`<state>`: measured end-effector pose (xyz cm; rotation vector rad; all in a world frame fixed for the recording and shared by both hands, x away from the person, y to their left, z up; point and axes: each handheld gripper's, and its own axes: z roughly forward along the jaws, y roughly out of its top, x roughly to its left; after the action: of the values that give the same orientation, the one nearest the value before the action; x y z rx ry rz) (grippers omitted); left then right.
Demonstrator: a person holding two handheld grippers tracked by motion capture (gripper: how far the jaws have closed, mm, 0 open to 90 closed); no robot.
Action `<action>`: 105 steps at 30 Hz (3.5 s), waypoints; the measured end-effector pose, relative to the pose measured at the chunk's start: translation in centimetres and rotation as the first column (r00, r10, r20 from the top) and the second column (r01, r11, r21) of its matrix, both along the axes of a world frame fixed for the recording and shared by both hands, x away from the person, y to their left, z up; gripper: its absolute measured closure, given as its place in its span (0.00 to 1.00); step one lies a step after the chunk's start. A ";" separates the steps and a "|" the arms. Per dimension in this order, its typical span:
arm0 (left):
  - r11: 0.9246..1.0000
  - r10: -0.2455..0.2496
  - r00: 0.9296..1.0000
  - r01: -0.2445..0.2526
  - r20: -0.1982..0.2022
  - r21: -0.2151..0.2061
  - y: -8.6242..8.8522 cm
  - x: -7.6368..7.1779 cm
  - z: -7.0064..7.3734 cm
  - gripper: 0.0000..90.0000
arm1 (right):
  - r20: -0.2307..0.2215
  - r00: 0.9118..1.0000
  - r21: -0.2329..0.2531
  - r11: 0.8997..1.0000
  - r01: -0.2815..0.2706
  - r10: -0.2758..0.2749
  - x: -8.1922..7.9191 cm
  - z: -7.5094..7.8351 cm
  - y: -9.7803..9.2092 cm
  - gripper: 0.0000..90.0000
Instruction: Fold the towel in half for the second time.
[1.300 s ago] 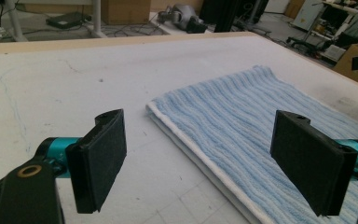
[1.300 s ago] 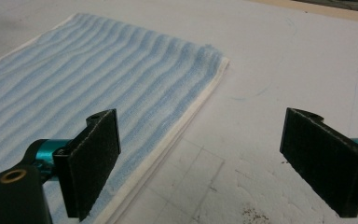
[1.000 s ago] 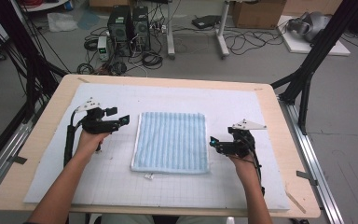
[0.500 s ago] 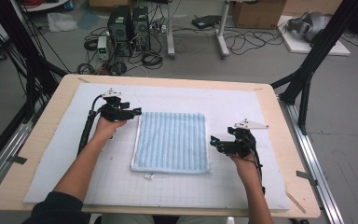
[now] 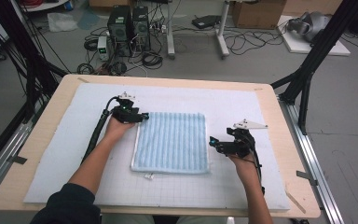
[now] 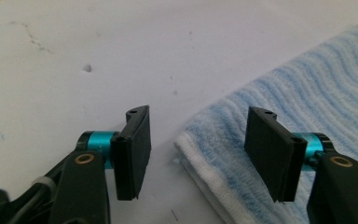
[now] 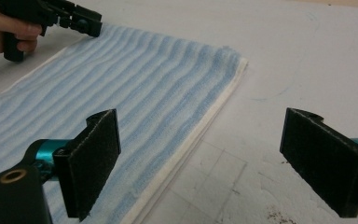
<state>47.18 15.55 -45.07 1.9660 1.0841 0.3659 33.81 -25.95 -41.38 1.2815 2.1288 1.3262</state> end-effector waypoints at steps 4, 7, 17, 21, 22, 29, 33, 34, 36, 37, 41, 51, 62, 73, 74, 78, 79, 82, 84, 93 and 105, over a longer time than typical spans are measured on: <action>0.997 -0.035 0.999 0.033 0.036 0.063 -0.5 -0.3 0.1 0.57 | -0.002 1.000 -0.003 1.000 0.000 0.000 0.0 -0.1 0.0 0.13; 0.995 -0.075 0.996 0.072 0.047 0.068 -0.8 -0.6 0.1 0.72 | -0.007 1.000 -0.006 1.000 -0.001 0.001 0.0 -0.1 0.1 0.13; 0.999 -0.050 0.999 0.050 0.012 0.004 -0.6 -0.5 -0.1 0.93 | -0.015 1.000 -0.032 0.999 0.010 -0.010 0.3 -0.3 0.5 0.13; 0.999 -0.051 0.999 0.050 0.020 0.004 -0.7 -0.6 -0.1 0.94 | -0.028 1.000 -0.028 1.000 -0.009 0.008 0.7 -0.3 0.8 0.13; 0.999 -0.050 0.999 0.050 0.017 -0.001 -0.7 -0.6 -0.1 0.94 | -0.027 0.999 -0.028 0.999 -0.017 0.016 0.9 -0.3 0.9 0.13; 0.998 -0.051 0.999 0.051 0.004 -0.027 -0.4 -0.5 -0.2 0.95 | -0.056 0.998 -0.055 0.998 -0.019 0.016 3.9 0.3 2.3 0.13; 0.998 -0.054 0.999 0.054 -0.001 -0.035 -0.3 -0.5 -0.2 0.94 | -0.071 0.997 -0.067 0.998 -0.021 0.016 5.9 0.6 3.2 0.13; 0.998 -0.054 0.999 0.054 -0.002 -0.041 -0.3 -0.5 -0.2 0.94 | -0.076 0.997 -0.063 0.998 -0.027 0.023 6.4 0.6 3.4 0.13; 0.998 -0.053 0.999 0.053 -0.002 -0.041 -0.3 -0.5 -0.2 0.94 | -0.084 0.996 -0.077 0.997 -0.021 0.014 7.4 0.4 3.8 0.13; 0.998 -0.054 0.999 0.054 -0.001 -0.038 -0.3 -0.5 -0.2 0.94 | -0.083 0.997 -0.091 0.996 -0.018 0.011 7.9 0.3 3.9 0.13; 0.998 -0.053 0.999 0.053 -0.004 -0.046 -0.3 -0.5 -0.2 0.94 | -0.088 0.996 -0.140 0.990 -0.006 -0.006 9.5 -0.3 4.6 0.13; 0.997 -0.053 0.999 0.053 -0.009 -0.049 -0.2 -0.5 -0.2 0.94 | -0.130 0.990 -0.175 0.984 0.026 -0.049 12.1 -1.8 5.2 0.29; 0.997 -0.054 0.998 0.053 -0.014 -0.054 -0.1 -0.5 -0.2 0.94 | -0.158 0.987 -0.217 0.976 -0.032 -0.003 12.4 -2.7 5.8 0.68; 0.992 -0.022 0.999 0.017 -0.040 -0.127 0.5 -0.1 -0.1 0.95 | -0.139 0.990 -0.242 0.968 -0.061 0.028 12.2 -2.2 6.3 0.92; 0.992 -0.022 0.999 0.018 -0.033 -0.128 0.5 -0.1 0.0 0.95 | -0.136 0.990 -0.236 0.970 -0.057 0.026 12.2 -2.2 6.3 0.92; 0.985 -0.009 0.998 0.020 0.067 -0.173 0.9 -0.2 1.5 0.96 | -0.097 0.995 -0.224 0.974 -0.037 0.015 12.5 -1.6 6.1 0.92; 0.983 -0.011 0.996 0.027 0.091 -0.183 1.0 0.0 2.1 0.96 | -0.088 0.996 -0.220 0.975 -0.031 0.012 12.5 -1.5 6.1 0.92; 0.981 -0.019 0.993 0.042 0.117 -0.190 1.3 0.6 3.2 0.96 | -0.021 1.000 -0.204 0.979 -0.017 0.013 12.6 -0.8 5.9 0.92; 0.972 -0.031 0.990 0.061 0.135 -0.229 1.4 0.6 3.3 0.95 | 0.021 1.000 -0.185 0.983 0.005 -0.001 12.5 -0.3 5.7 0.91; 0.968 -0.069 0.990 0.097 0.126 -0.233 1.8 -0.7 3.5 0.95 | 0.017 1.000 -0.150 0.989 -0.009 0.012 11.1 -0.4 5.4 0.91; 0.954 -0.125 0.969 0.176 0.212 -0.242 2.7 -4.9 4.0 0.95 | 0.078 0.994 -0.141 0.988 -0.069 0.081 7.4 0.7 5.1 0.90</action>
<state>42.31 18.27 -41.07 1.7273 0.8071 0.3092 41.20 -20.88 -40.69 1.0827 2.1877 1.2157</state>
